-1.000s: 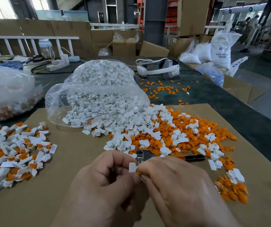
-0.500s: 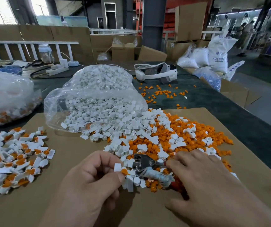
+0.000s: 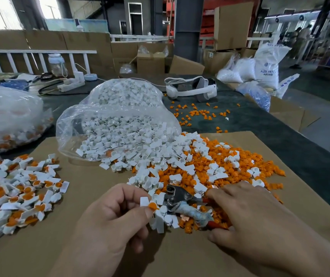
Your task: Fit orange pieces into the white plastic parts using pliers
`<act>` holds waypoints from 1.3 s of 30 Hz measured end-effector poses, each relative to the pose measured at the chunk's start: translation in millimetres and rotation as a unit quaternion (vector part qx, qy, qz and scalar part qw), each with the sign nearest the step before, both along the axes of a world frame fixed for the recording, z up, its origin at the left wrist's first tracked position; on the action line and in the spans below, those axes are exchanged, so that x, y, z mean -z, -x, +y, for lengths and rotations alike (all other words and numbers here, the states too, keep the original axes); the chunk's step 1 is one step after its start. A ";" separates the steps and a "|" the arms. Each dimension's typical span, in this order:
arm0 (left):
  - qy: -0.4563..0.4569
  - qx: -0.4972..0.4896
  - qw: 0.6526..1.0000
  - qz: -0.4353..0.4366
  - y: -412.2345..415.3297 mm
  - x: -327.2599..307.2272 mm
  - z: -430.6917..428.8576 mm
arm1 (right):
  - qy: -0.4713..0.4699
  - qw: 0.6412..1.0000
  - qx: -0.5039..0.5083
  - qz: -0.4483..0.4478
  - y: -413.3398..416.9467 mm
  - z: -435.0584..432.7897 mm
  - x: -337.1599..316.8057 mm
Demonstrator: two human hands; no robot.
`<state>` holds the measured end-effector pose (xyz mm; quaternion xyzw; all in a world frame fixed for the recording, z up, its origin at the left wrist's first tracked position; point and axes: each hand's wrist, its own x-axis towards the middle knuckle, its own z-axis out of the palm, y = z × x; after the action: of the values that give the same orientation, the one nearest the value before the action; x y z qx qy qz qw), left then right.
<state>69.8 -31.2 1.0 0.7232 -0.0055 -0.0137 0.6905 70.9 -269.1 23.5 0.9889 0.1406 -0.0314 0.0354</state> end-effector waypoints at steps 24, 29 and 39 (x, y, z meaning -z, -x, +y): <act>0.144 -0.010 0.988 -0.049 2.6 -4.4 0.7 | -0.177 0.979 -0.093 -0.040 14.5 16.8 -13.8; 0.086 -0.034 0.992 -0.088 6.6 -10.2 -1.6 | -0.190 0.977 -0.092 -0.035 14.6 17.1 -14.0; -0.018 -0.024 0.990 -0.138 9.8 -7.6 1.3 | -0.200 0.973 -0.104 -0.038 14.3 16.3 -10.1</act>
<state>60.0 -29.9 8.6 0.7303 -0.0833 0.1027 0.6702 56.6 -252.7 33.5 0.9564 0.2443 0.0392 -0.1551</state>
